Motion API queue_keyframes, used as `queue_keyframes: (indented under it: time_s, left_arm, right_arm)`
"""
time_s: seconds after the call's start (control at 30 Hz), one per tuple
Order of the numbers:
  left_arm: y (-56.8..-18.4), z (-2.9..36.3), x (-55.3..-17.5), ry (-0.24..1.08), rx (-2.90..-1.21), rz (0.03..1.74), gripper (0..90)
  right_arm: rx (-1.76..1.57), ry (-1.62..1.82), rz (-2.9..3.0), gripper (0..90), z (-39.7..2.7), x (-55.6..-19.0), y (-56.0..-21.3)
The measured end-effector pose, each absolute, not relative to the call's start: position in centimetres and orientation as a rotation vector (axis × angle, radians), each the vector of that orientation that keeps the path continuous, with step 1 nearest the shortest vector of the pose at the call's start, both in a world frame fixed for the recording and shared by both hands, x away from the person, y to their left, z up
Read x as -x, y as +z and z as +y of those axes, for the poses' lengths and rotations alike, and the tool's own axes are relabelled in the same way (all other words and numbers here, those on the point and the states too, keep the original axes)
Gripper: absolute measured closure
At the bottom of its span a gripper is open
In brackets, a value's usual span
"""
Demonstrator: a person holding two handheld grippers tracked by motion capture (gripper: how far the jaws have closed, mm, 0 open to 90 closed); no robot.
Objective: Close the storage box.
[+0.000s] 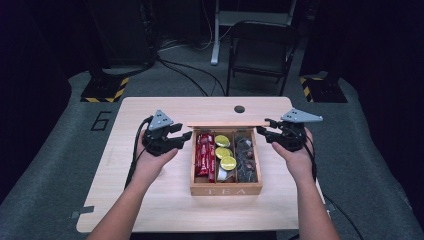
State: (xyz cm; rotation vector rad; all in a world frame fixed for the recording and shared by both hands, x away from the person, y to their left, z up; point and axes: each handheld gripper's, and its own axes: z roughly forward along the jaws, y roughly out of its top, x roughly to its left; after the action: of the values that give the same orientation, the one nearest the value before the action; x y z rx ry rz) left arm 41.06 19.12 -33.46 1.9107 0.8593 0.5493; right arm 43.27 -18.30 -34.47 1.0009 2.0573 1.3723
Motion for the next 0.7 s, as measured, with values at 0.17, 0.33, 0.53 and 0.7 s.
queue_keyframes:
  time_s: [0.17,0.33,0.53,0.7]
  left_arm:
    - [-33.1,18.3,-41.4,0.564,-1.917,0.852,52.5]
    - [-33.4,17.8,-41.9,0.567,-1.925,0.858,53.0]
    - [-33.5,17.7,-42.2,0.581,-1.910,0.877,57.8]
    - [-33.5,17.6,-42.2,0.592,-1.906,0.879,58.6]
  right_arm:
    - [-1.006,1.378,2.058,55.0,-18.3,-43.3,-34.5]
    - [-1.004,1.374,2.060,55.0,-18.3,-43.2,-34.5]
    - [-1.004,1.373,2.061,55.0,-18.3,-43.2,-34.5]
    - [-1.000,1.379,2.058,55.0,-18.3,-43.2,-34.5]
